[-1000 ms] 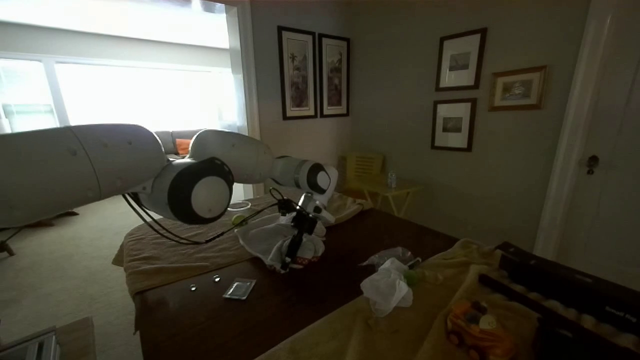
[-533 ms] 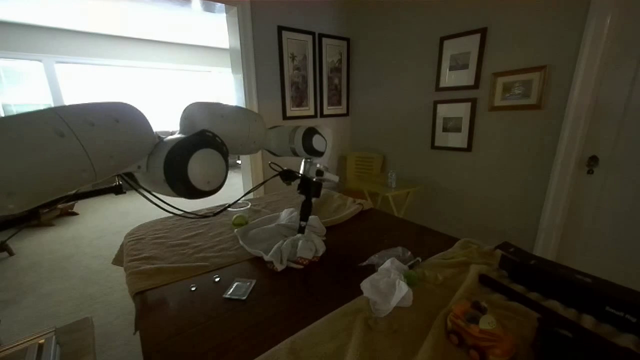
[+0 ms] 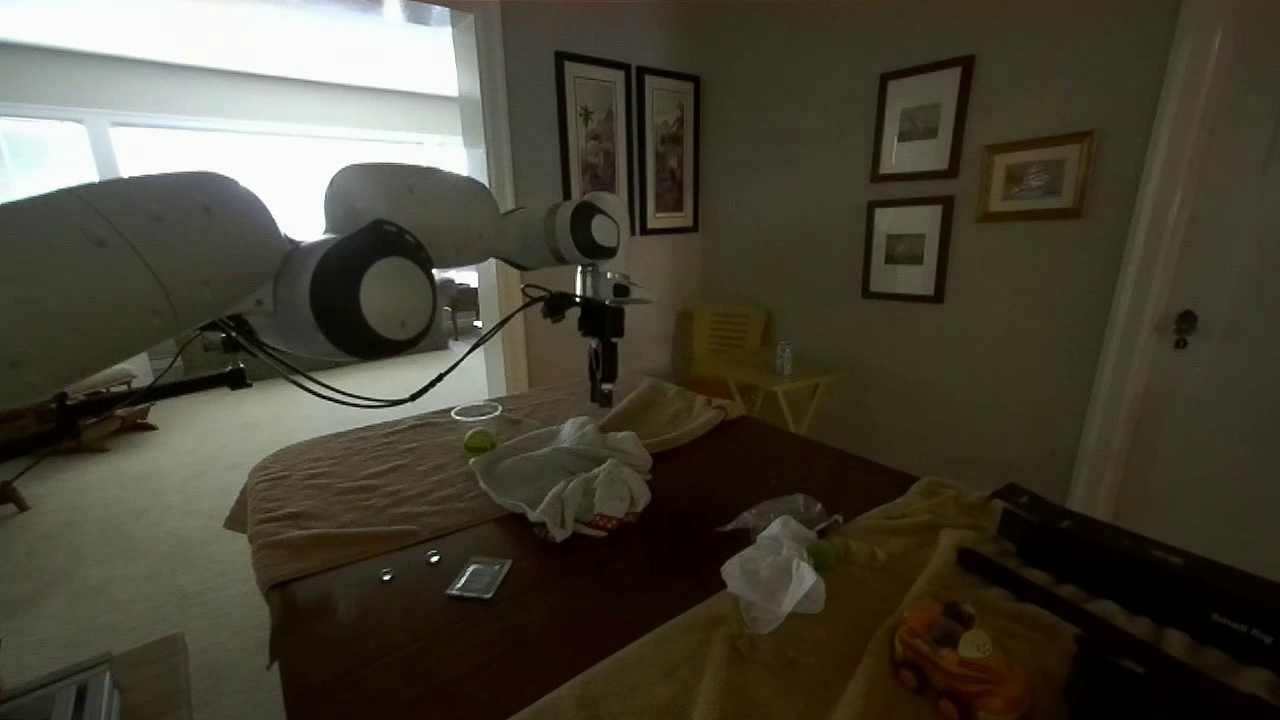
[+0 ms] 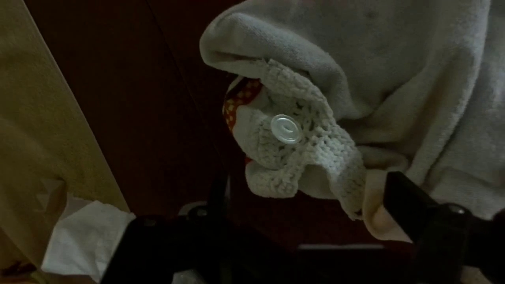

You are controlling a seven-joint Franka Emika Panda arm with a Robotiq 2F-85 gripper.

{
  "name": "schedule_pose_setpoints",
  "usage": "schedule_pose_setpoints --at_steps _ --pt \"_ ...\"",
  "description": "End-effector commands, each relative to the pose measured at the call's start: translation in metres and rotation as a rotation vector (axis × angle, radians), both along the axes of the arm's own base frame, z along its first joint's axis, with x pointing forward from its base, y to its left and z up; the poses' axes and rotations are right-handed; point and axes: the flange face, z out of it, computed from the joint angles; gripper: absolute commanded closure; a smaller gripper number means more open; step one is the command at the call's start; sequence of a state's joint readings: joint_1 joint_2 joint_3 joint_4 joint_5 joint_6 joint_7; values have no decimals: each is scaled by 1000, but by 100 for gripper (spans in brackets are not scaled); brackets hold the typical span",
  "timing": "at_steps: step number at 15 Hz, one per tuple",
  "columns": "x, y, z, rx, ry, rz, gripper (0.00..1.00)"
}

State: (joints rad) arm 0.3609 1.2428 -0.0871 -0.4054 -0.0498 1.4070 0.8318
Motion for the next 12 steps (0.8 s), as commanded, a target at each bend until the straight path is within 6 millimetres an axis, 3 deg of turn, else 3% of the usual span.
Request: schedule_pose_setpoints --at_steps 1,6,12 --pt "-3 22 -9 7 2 196 0" --pt "-7 40 -33 62 45 427 0" --pt "-7 24 -84 130 112 397 0"
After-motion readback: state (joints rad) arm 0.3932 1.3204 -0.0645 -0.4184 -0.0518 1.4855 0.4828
